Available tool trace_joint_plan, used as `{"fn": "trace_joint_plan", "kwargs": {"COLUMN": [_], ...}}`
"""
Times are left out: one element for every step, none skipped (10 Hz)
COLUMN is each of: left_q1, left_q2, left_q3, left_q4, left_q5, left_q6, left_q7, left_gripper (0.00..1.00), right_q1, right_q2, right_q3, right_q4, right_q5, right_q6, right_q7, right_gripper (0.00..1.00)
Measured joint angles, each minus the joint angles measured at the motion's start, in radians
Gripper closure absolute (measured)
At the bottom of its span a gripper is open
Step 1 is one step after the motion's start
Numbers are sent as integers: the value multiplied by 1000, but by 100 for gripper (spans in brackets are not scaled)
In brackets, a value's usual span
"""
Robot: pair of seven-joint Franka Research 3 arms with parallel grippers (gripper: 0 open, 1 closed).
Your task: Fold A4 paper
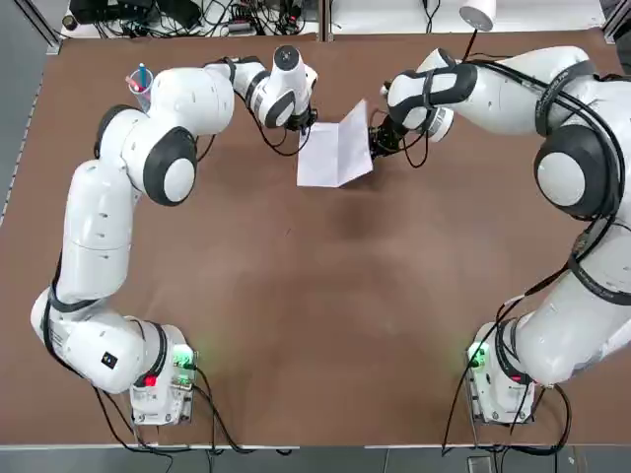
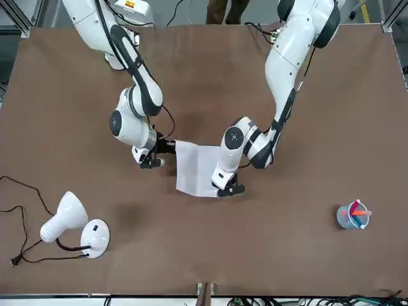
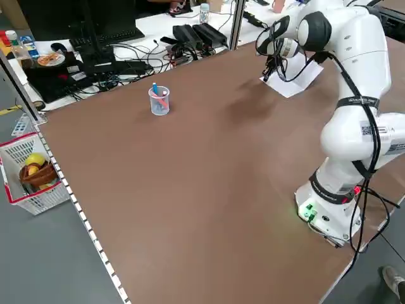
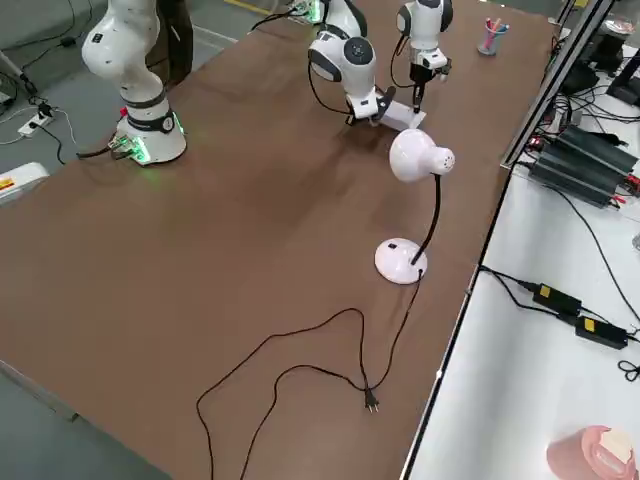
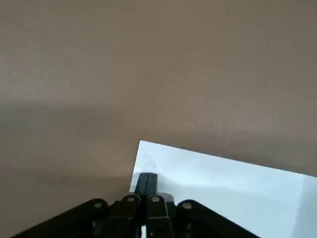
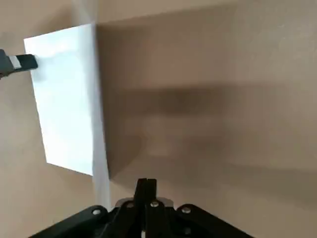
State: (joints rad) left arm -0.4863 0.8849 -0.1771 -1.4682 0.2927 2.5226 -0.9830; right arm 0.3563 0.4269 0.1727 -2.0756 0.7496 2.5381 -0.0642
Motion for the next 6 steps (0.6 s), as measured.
{"fn": "trace_joint_plan", "kwargs": {"left_q1": [0, 0, 0, 0, 0, 0], "left_q2": [0, 0, 0, 0, 0, 0], "left_q3": [0, 0, 0, 0, 0, 0], "left_q4": [0, 0, 0, 0, 0, 0], "left_q5": [0, 0, 0, 0, 0, 0], "left_q6": [0, 0, 0, 0, 0, 0], "left_q7": [0, 0, 0, 0, 0, 0], "left_gripper": [99, 99, 99, 99, 99, 99], "right_q1": [0, 0, 1, 1, 3, 4], "right_q2": [0, -1, 0, 0, 0, 0], "right_q3": [0, 2, 8, 16, 23, 28], "right_q4": [0, 0, 1, 4, 12, 22], "right_q5": [7, 20, 35, 47, 57, 63], "right_q6": [0, 0, 1, 2, 2, 2], "right_q7": [0, -2, -3, -4, -4, -4], "right_gripper": [99, 99, 99, 99, 99, 99]}}
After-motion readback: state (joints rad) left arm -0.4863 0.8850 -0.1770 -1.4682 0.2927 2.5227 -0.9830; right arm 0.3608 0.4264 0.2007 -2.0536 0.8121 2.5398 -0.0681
